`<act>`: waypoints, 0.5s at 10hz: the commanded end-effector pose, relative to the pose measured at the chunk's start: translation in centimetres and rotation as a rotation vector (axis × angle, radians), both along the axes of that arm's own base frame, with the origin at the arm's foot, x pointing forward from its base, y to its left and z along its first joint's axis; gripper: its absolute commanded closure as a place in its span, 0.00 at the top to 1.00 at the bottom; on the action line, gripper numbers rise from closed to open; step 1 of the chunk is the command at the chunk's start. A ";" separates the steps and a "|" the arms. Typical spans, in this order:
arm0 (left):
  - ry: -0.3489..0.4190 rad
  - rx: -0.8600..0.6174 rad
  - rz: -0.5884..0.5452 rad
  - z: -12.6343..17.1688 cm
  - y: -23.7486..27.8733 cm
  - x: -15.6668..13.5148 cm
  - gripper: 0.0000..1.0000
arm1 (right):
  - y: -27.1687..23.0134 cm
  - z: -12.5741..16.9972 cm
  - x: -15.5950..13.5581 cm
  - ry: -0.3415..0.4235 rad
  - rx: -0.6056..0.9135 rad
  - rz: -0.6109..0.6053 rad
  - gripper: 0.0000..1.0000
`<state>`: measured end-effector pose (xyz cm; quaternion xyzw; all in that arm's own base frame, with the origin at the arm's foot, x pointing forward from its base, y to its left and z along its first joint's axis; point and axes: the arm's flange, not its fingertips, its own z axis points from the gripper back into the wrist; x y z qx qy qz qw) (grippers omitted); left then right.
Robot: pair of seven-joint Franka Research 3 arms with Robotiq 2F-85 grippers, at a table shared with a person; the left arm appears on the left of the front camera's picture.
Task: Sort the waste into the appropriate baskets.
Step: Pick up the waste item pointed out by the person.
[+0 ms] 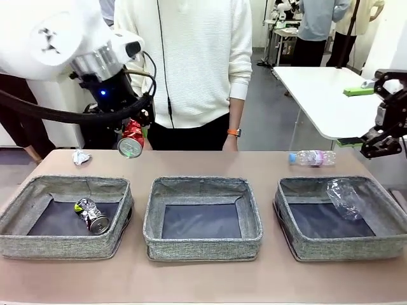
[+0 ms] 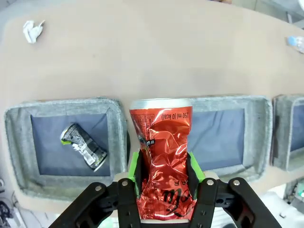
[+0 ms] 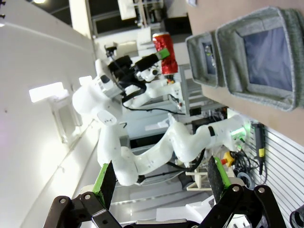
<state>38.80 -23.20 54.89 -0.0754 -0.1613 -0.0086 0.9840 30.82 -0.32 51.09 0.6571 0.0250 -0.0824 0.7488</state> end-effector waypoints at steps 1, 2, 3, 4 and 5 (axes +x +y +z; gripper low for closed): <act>0.002 0.005 0.005 -0.1 -0.4 1.0 0.38 | 0.1 0.1 0.2 -0.026 0.024 -0.001 1.00; 0.000 0.000 0.000 0.0 0.0 0.0 0.44 | 0.1 0.1 0.2 -0.026 0.024 -0.001 1.00; 0.041 -0.007 0.004 2.4 -3.6 -0.9 0.44 | 0.1 0.1 0.2 -0.026 0.024 -0.001 1.00; 0.087 0.005 -0.010 5.6 -6.7 -2.2 0.44 | 0.1 0.1 0.2 -0.026 0.024 -0.001 1.00; 0.124 -0.003 0.015 9.2 -9.6 -3.3 0.44 | 0.1 0.1 0.2 -0.026 0.024 -0.001 1.00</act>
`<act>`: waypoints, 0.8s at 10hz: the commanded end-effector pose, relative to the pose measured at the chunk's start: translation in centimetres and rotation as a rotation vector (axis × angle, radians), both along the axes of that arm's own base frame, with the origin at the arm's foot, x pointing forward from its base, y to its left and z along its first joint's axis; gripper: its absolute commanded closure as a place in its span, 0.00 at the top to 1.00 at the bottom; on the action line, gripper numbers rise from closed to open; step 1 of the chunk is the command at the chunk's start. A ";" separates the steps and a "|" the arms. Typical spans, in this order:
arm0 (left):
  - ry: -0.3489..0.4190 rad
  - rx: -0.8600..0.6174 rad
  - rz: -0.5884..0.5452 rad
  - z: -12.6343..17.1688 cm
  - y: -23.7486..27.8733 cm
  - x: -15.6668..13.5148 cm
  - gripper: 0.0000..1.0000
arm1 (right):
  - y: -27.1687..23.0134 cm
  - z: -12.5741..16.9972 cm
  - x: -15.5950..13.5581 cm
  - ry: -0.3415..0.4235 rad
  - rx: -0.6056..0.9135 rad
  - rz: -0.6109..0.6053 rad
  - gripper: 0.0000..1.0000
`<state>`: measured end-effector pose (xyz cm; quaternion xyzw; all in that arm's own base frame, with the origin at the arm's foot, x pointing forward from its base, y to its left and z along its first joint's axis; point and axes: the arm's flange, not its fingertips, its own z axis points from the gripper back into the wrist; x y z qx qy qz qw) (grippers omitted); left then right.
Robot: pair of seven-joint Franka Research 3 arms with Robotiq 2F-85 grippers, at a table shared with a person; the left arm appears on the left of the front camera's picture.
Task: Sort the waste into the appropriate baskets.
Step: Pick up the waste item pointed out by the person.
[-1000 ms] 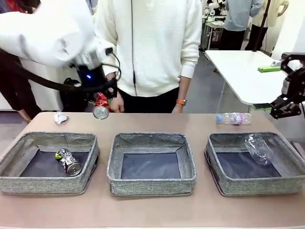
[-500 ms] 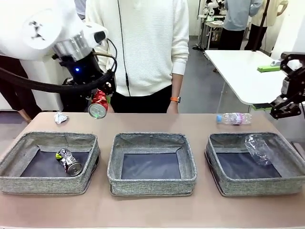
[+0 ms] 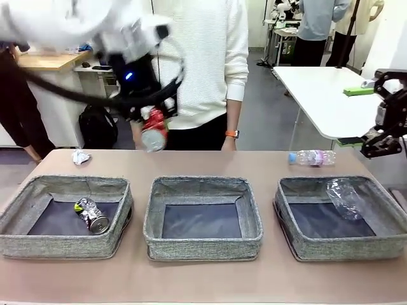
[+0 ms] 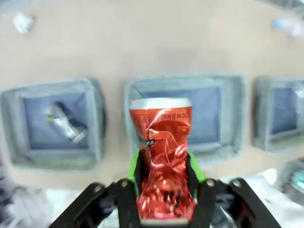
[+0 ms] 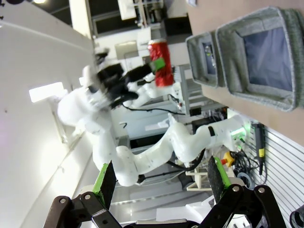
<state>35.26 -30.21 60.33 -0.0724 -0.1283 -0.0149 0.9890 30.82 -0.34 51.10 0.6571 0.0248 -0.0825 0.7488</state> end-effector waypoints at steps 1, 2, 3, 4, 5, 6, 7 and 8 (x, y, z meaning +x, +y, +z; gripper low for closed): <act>0.059 0.015 0.081 6.5 -4.7 -0.7 0.44 | 0.1 0.1 0.2 -0.026 0.024 0.000 1.00; 0.053 0.014 0.054 8.7 -6.2 -1.4 0.44 | 0.1 0.1 0.2 -0.026 0.024 0.000 1.00; 0.015 0.038 0.057 10.6 -7.3 -1.6 0.44 | 0.1 0.1 0.2 -0.026 0.024 0.000 1.00; 0.009 0.020 0.011 12.3 -8.2 -1.7 0.44 | 0.1 0.1 0.2 -0.026 0.024 0.000 1.00; -0.002 0.006 0.010 13.2 -8.6 -1.5 0.44 | 0.1 0.1 0.2 -0.026 0.024 0.000 1.00; 0.000 -0.015 0.030 13.7 -8.8 -1.2 0.44 | 0.1 0.1 0.2 -0.026 0.024 0.000 1.00; 0.019 -0.047 0.029 13.7 -9.0 -0.8 0.44 | 0.1 0.1 0.2 -0.026 0.024 0.000 1.00; 0.024 -0.053 0.050 13.7 -9.2 -0.6 0.44 | 0.1 0.1 0.2 -0.026 0.024 0.000 1.00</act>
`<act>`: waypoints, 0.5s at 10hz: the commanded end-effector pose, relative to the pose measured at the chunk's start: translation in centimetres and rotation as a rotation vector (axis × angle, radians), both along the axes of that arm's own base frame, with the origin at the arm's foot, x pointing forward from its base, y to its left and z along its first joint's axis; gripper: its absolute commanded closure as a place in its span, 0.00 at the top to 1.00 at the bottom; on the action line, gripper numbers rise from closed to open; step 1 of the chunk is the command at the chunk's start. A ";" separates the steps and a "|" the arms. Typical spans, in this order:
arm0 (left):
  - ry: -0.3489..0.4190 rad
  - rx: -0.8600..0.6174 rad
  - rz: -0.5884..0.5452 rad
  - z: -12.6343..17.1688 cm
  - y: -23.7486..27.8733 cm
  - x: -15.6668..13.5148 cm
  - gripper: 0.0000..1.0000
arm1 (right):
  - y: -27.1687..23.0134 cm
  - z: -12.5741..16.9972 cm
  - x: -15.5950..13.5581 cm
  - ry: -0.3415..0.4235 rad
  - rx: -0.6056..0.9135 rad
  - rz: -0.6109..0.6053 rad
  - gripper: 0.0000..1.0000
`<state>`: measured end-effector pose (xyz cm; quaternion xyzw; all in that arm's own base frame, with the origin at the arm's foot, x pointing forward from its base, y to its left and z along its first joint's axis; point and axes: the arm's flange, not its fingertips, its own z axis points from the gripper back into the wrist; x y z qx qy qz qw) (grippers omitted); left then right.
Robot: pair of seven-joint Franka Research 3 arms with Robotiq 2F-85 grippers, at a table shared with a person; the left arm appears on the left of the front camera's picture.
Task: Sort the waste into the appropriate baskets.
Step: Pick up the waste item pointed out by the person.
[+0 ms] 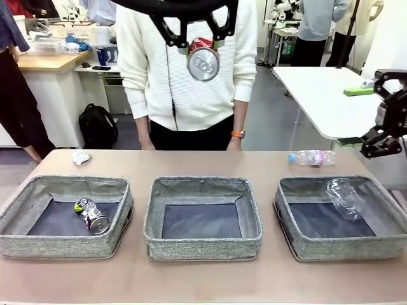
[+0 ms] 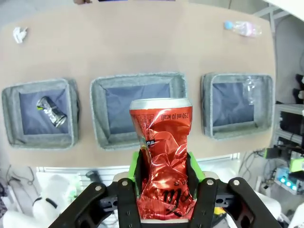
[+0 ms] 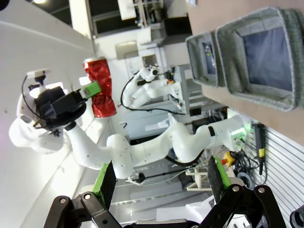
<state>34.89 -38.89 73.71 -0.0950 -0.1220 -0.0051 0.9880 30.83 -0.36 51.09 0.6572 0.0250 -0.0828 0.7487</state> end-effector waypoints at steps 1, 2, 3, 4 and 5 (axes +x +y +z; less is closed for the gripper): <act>0.011 0.006 0.049 0.4 -0.6 0.0 0.44 | 0.2 0.1 0.2 -0.026 0.024 0.000 1.00; 0.037 -0.001 0.004 0.5 -0.4 0.3 0.44 | 0.2 0.1 0.2 -0.026 0.024 0.000 1.00; 0.008 -0.005 0.013 -0.2 -0.4 0.3 0.44 | 0.2 0.1 0.2 -0.026 0.024 0.000 1.00; 0.008 -0.005 0.013 -0.2 -0.4 0.3 0.44 | 0.2 0.1 0.2 -0.026 0.024 0.000 1.00; 0.008 -0.005 0.013 -0.2 -0.4 0.3 0.44 | 0.2 0.1 0.2 -0.026 0.024 0.000 1.00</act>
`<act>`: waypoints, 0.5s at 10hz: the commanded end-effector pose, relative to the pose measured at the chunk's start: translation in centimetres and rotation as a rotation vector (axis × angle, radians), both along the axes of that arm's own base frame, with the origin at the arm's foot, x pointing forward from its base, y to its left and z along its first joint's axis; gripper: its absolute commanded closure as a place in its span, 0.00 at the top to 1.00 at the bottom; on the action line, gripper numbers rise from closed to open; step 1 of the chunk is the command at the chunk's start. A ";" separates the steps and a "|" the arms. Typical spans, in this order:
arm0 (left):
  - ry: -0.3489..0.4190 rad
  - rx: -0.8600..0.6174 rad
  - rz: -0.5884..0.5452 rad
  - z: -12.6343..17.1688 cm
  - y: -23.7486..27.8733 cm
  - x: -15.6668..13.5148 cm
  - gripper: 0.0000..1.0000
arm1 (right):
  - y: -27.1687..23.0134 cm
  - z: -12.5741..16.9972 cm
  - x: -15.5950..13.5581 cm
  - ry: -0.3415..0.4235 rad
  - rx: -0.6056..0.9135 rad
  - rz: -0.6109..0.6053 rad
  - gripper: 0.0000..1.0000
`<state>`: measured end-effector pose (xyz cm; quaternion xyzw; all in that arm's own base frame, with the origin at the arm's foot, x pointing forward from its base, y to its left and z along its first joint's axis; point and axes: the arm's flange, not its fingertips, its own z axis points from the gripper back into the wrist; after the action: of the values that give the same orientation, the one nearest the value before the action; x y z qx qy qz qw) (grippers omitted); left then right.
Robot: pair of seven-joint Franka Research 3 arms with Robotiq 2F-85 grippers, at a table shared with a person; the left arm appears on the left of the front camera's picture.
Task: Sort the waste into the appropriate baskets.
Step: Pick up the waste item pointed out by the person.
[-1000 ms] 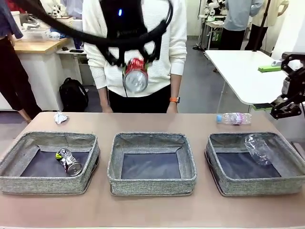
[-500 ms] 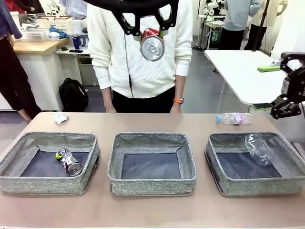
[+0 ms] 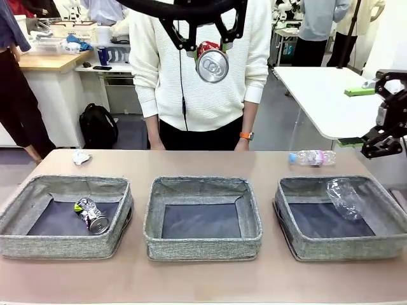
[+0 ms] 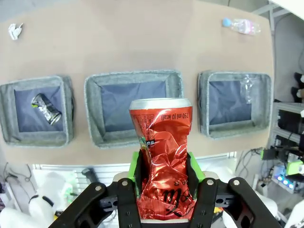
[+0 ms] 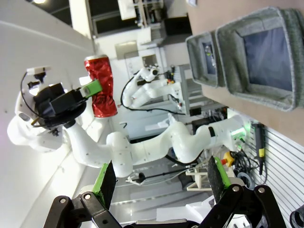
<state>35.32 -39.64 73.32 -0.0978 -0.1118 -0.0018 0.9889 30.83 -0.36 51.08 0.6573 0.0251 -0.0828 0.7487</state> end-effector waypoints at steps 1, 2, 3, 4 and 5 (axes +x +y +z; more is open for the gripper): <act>-0.013 0.001 0.009 0.2 0.4 -0.2 0.44 | 0.2 0.1 0.2 -0.027 0.024 0.000 1.00; -0.013 0.001 0.009 0.2 0.4 -0.2 0.44 | 0.2 0.1 0.2 -0.027 0.024 0.000 1.00; -0.013 0.001 0.009 0.2 0.4 -0.2 0.44 | 0.2 0.1 0.2 -0.027 0.024 0.000 1.00; -0.013 0.001 0.009 0.2 0.4 -0.2 0.44 | 0.2 0.1 0.2 -0.027 0.024 0.000 1.00; -0.013 0.001 0.009 0.2 0.4 -0.2 0.44 | 0.2 0.1 0.2 -0.027 0.024 0.000 1.00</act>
<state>35.27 -39.65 73.36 -0.0981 -0.1120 -0.0025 0.9889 30.83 -0.36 51.08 0.6573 0.0251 -0.0828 0.7487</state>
